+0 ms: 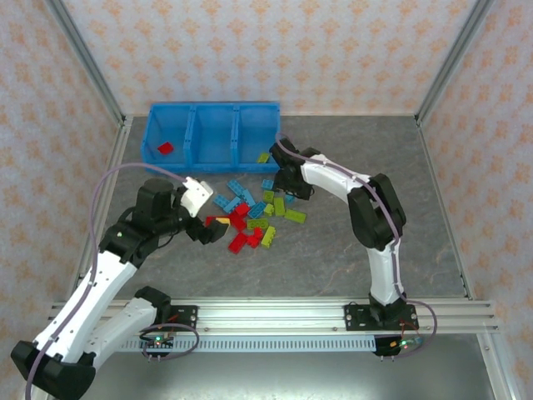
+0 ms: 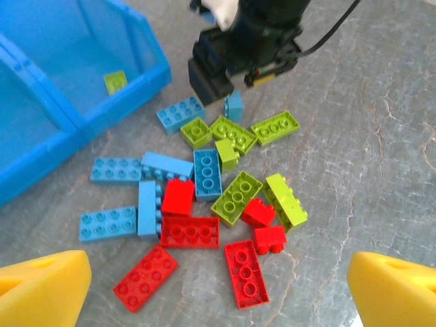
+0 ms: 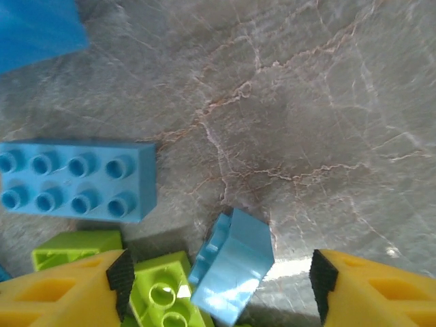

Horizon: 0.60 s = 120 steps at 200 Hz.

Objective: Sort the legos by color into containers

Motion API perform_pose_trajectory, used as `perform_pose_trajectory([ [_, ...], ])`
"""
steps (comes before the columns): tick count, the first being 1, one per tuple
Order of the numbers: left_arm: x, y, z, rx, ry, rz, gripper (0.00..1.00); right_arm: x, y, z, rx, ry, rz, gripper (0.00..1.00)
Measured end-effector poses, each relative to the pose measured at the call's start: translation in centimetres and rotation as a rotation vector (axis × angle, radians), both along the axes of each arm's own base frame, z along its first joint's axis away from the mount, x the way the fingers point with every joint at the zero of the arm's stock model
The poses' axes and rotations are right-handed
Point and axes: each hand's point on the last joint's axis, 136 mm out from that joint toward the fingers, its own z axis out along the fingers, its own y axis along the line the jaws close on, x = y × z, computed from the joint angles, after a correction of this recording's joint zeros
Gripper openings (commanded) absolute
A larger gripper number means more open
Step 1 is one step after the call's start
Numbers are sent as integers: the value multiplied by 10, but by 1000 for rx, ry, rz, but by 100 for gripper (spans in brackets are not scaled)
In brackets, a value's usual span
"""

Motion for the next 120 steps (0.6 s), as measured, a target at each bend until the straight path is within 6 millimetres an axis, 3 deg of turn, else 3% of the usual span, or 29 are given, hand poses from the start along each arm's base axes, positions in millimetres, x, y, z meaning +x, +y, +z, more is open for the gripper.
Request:
perform_pose_trajectory([
  [32,2,3,4,30,-70,-12,100,0,-1,-13,45,27,-53,59],
  [67,9,9,-1,70,-93,20,100,-8,-4,-30,64,48,-103,38],
  [120,22,20,-12,120,-100,91,100,-11,-11,-25,108,23,-143,16],
])
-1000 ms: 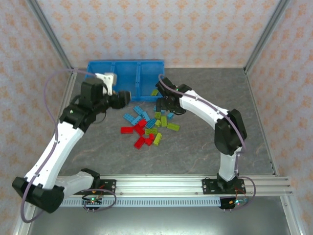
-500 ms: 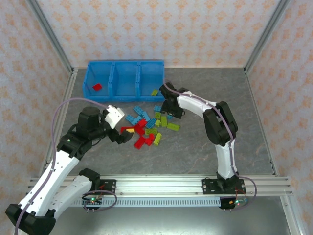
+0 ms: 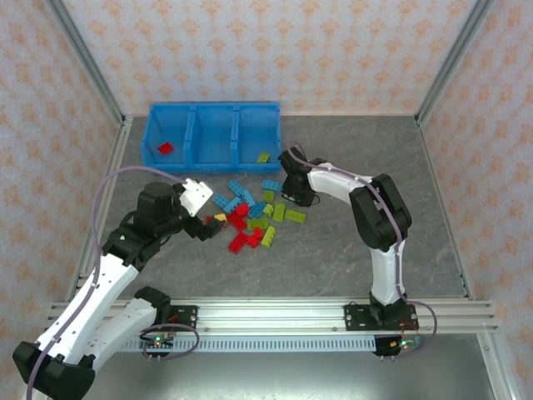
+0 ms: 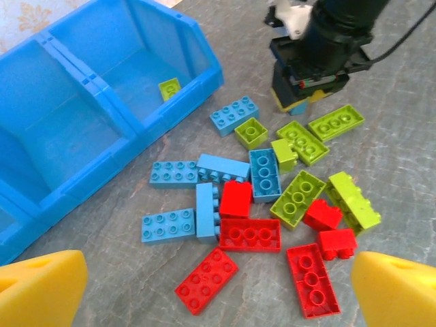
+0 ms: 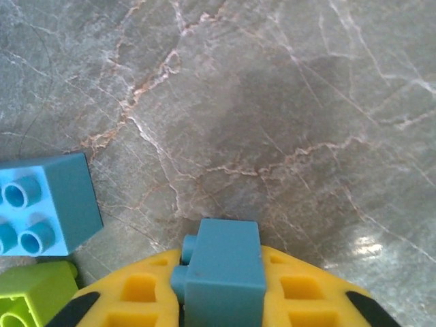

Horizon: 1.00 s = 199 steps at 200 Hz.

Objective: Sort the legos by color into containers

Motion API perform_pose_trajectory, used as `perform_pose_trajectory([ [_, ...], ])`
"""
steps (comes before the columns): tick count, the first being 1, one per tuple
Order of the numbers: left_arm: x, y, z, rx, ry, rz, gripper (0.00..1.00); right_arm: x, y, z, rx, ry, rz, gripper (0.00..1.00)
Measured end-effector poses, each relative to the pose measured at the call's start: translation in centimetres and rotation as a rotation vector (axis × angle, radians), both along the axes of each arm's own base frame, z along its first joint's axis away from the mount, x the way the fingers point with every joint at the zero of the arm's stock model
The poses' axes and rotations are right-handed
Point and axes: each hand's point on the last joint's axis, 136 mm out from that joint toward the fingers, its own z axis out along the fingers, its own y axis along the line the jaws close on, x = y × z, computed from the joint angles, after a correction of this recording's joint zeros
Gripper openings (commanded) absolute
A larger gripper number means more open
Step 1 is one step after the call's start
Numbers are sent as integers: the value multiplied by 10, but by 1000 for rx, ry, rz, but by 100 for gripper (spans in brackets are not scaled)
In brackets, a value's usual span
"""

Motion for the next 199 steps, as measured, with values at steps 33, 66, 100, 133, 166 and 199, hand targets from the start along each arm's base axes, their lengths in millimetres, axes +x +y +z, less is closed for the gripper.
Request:
perform_pose_trajectory([
  [33,15,4,-5,-16,15,77,100,3,-6,24,-19,-69,47,9],
  [66,52,14,7,-115,44,286,100,17,-6,83,-2,-244,121,6],
  [100,115,20,54,-213,25,511,100,22,3,133,63,-355,177,6],
  [133,136,22,87,-266,11,593,100,28,34,163,134,-347,257,7],
  [166,120,36,93,-228,22,640,100,48,110,194,273,-380,377,7],
  [199,101,57,99,-217,58,685,100,76,179,183,353,-397,425,7],
])
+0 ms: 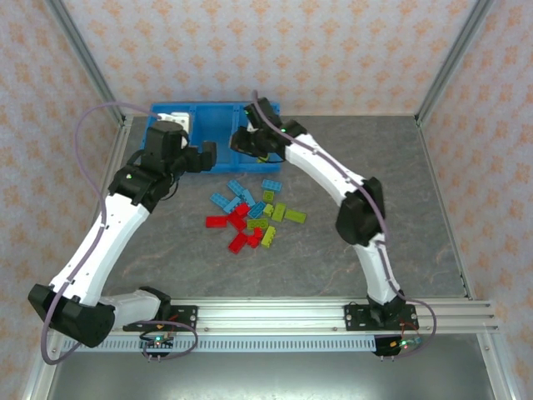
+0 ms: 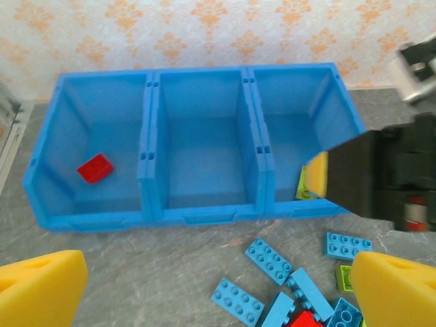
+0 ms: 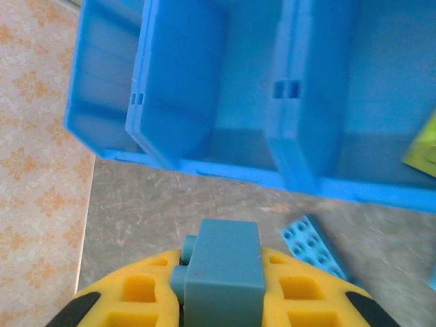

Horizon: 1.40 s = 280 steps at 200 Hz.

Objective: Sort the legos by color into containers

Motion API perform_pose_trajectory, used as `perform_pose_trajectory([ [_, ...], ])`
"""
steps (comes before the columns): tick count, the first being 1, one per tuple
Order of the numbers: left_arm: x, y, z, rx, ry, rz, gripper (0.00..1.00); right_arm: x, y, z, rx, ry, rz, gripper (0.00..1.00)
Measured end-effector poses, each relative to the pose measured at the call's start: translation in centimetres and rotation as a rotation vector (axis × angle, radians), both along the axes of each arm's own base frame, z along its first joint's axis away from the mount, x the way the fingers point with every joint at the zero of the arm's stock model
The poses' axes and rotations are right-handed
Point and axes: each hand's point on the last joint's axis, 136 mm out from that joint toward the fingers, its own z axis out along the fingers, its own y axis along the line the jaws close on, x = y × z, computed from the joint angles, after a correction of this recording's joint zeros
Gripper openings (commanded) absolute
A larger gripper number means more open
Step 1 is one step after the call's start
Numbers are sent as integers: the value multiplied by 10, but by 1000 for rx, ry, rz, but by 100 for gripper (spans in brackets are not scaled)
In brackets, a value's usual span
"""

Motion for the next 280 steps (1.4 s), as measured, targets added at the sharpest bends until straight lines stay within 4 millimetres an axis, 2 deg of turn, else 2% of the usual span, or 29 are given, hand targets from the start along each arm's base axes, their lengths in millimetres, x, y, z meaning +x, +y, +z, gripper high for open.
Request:
perform_pose_trajectory([
  [16,-3,10,-2,-30,18,32,100,17,19,-15,10,-3,-1,7],
  [35,-8,8,-10,-66,43,36,100,35,33,-35,24,-2,-11,9],
  [53,-16,6,-25,-93,82,33,100,41,39,-56,30,21,-28,15],
  [63,-19,5,-32,-107,97,30,100,42,42,-64,37,34,-33,22],
  [83,-27,3,-42,-131,120,24,100,47,52,-54,87,11,-51,40],
  [107,-31,-1,-44,-153,126,15,100,56,61,-33,159,-26,-76,52],
  [127,-34,-1,-45,-165,124,15,100,58,63,-24,188,-35,-85,55],
  [148,-38,-1,-46,-174,124,16,100,57,63,-24,190,-28,-88,55],
  [176,-44,0,-44,-192,121,25,100,50,57,-17,170,-10,-83,58],
  [192,-47,0,-45,-207,134,34,100,37,47,1,140,-6,-68,61],
  [212,-53,0,-57,-244,192,70,97,10,24,41,101,-25,-35,63],
  [230,-59,-4,-81,-298,273,129,95,-26,-11,86,64,-82,-6,66],
  [246,-70,-10,-116,-327,375,191,92,-65,-52,114,25,-157,11,71],
  [262,-83,-16,-157,-339,480,268,86,-103,-92,122,-7,-225,17,76],
  [280,-99,-19,-193,-332,553,344,80,-136,-128,107,-48,-267,16,77],
])
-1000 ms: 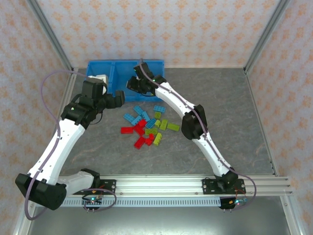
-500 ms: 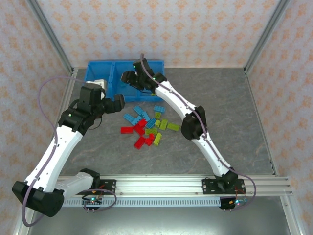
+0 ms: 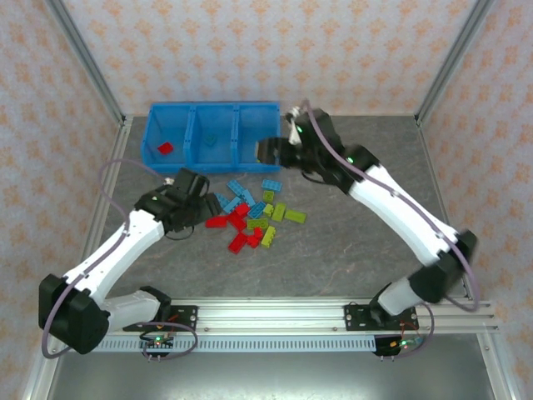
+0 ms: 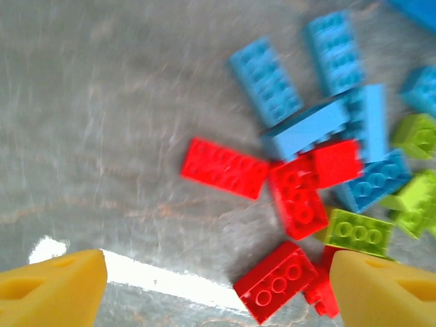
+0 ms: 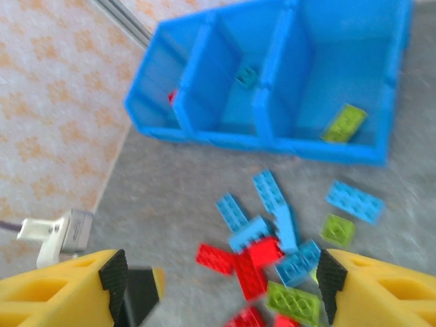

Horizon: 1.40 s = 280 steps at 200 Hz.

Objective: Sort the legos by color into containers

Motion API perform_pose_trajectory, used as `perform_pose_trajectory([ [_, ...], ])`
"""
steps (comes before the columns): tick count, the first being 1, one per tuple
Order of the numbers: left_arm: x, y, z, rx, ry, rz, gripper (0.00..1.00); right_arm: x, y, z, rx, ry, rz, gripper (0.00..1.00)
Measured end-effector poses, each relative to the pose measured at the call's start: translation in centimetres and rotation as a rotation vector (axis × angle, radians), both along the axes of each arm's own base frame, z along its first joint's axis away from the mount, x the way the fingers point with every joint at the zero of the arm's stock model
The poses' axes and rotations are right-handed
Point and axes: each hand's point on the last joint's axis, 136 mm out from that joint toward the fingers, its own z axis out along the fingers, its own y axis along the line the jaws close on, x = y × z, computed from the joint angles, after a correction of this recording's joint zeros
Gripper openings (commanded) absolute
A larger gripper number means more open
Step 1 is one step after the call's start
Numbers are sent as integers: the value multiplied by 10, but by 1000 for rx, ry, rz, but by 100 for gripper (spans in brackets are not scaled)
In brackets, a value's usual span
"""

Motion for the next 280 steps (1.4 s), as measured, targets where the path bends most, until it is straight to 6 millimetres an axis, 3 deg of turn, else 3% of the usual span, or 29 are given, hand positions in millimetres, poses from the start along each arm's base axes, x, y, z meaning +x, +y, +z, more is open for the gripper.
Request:
perform_pose_trajectory([
  [30,-16,4,-49,26,59,102,81,-27,-33,-51,-79,44,-33,80],
  [60,0,5,-69,87,56,108,85,-45,-49,-80,-114,85,-40,81],
  [100,24,-9,-84,131,86,9,89,-56,-59,-67,-94,61,-40,81],
  [175,39,-21,-102,174,125,-105,89,-59,-63,-82,-135,110,-49,82],
  [246,46,-25,-109,173,121,-114,65,-55,-51,-68,-109,120,-24,82],
  [280,51,-22,-107,154,107,-94,56,-58,-39,-77,-80,184,10,82],
])
